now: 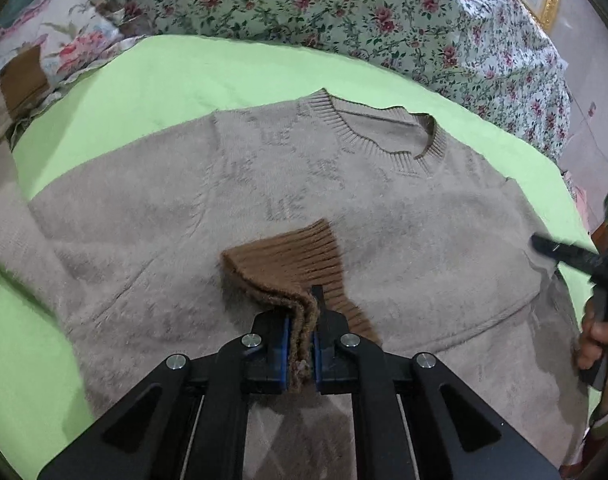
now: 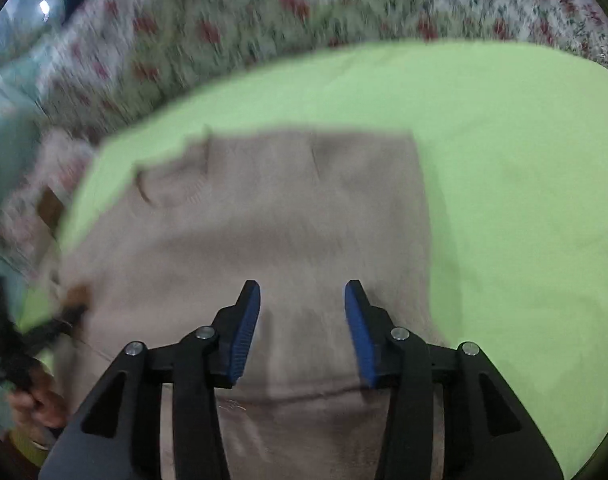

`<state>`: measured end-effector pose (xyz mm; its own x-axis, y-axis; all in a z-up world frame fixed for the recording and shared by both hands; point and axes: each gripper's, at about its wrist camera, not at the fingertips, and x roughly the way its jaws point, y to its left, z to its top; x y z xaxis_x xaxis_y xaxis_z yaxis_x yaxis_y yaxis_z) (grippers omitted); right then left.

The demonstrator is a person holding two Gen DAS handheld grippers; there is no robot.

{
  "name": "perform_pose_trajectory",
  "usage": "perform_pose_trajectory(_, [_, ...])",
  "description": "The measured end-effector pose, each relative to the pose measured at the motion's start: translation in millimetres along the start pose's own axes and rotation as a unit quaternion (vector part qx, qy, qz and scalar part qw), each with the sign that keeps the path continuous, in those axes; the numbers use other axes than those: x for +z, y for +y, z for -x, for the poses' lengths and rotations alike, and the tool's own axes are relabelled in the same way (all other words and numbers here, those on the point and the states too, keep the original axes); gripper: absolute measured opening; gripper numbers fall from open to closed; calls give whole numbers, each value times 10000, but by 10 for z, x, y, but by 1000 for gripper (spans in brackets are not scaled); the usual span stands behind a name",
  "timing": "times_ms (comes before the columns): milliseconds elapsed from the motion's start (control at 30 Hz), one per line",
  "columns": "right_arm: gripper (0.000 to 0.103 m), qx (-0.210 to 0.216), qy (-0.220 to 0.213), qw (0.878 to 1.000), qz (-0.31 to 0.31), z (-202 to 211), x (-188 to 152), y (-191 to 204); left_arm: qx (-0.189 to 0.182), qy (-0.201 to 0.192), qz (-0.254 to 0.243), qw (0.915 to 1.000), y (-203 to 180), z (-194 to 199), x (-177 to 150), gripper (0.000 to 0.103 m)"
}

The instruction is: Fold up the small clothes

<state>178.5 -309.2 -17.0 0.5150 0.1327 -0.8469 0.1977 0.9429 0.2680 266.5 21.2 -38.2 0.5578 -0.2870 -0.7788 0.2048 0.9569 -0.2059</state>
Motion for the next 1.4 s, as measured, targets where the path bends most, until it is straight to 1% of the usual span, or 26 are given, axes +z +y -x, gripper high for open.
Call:
perform_pose_trajectory(33, [44,-108,47,9999,-82,-27,-32,-61,26,-2,26,10000,39,41,-34,10])
perform_pose_trajectory(100, [44,92,-72,9992,-394,80,-60,-155,128,-20,77,9999,155,172,-122,10])
perform_pose_trajectory(133, [44,72,-133,9988,-467,159,-71,-167,181,-36,118,9998,209,234,-148,10])
perform_pose_trajectory(200, [47,-18,-314,9985,-438,351,-116,-124,226,-142,313,9992,395,442,-209,10])
perform_pose_trajectory(267, [54,268,-458,9976,-443,532,-187,-94,270,-326,502,9978,579,636,-239,10])
perform_pose_trajectory(333, [57,510,-507,9964,-455,637,-285,9,403,-472,730,9954,797,807,-245,12])
perform_pose_trajectory(400, [58,698,-464,9956,-417,677,-390,142,590,-603,917,9922,1013,929,-223,15])
perform_pose_trajectory(433, [58,815,-416,9949,-413,688,-454,194,763,-636,1006,9900,1150,977,-199,17])
perform_pose_trajectory(500, [58,1066,-268,9928,-471,695,-633,278,986,-671,1121,9865,1350,1030,-138,18])
perform_pose_trajectory(533, [58,1146,-205,9920,-489,673,-693,321,1073,-690,1164,9850,1427,1051,-110,23])
perform_pose_trajectory(567, [58,1218,-128,9913,-483,665,-764,365,1187,-716,1225,9827,1521,1070,-62,33])
perform_pose_trajectory(600, [58,1249,-66,9911,-456,662,-826,406,1304,-756,1287,9802,1623,1084,-2,38])
perform_pose_trajectory(667, [58,1270,-2,9910,-424,672,-923,465,1593,-888,1345,9740,1827,1107,150,56])
perform_pose_trajectory(800, [59,1317,165,9903,-415,651,-1036,533,2026,-1003,1326,9650,2182,1043,500,72])
perform_pose_trajectory(833, [59,1342,196,9898,-444,642,-1051,534,2076,-1000,1285,9646,2252,988,612,81])
perform_pose_trajectory(867, [59,1357,224,9894,-474,631,-1062,529,2131,-963,1251,9642,2326,929,704,84])
perform_pose_trajectory(933, [59,1343,267,9893,-495,602,-1075,532,2297,-817,1251,9617,2483,773,872,84])
perform_pose_trajectory(1000, [59,1361,318,9888,-522,566,-1079,539,2308,-636,1344,9616,2639,605,1021,84])
perform_pose_trajectory(1033, [59,1376,354,9885,-522,540,-1082,547,2344,-599,1392,9603,2706,554,1074,83])
perform_pose_trajectory(1100, [59,1363,378,9886,-516,501,-1085,556,2273,-603,1426,9614,2771,485,1155,64])
perform_pose_trajectory(1133, [59,1366,396,9885,-512,483,-1091,564,2154,-585,1420,9644,2780,460,1185,32])
perform_pose_trajectory(1167, [59,1374,414,9883,-513,465,-1096,573,1995,-522,1432,9680,2797,432,1211,8])
perform_pose_trajectory(1200, [59,1385,435,9881,-513,445,-1102,582,1820,-505,1460,9711,2795,429,1222,9])
perform_pose_trajectory(1233, [58,1382,444,9881,-505,438,-1111,595,1772,-564,1449,9718,2756,451,1209,9])
perform_pose_trajectory(1300, [59,1393,423,9883,-457,442,-1118,625,1646,-727,1346,9744,2594,550,1165,8])
perform_pose_trajectory(1400, [59,1459,338,9879,-398,495,-1118,677,1232,-986,1251,9795,2295,763,1028,8])
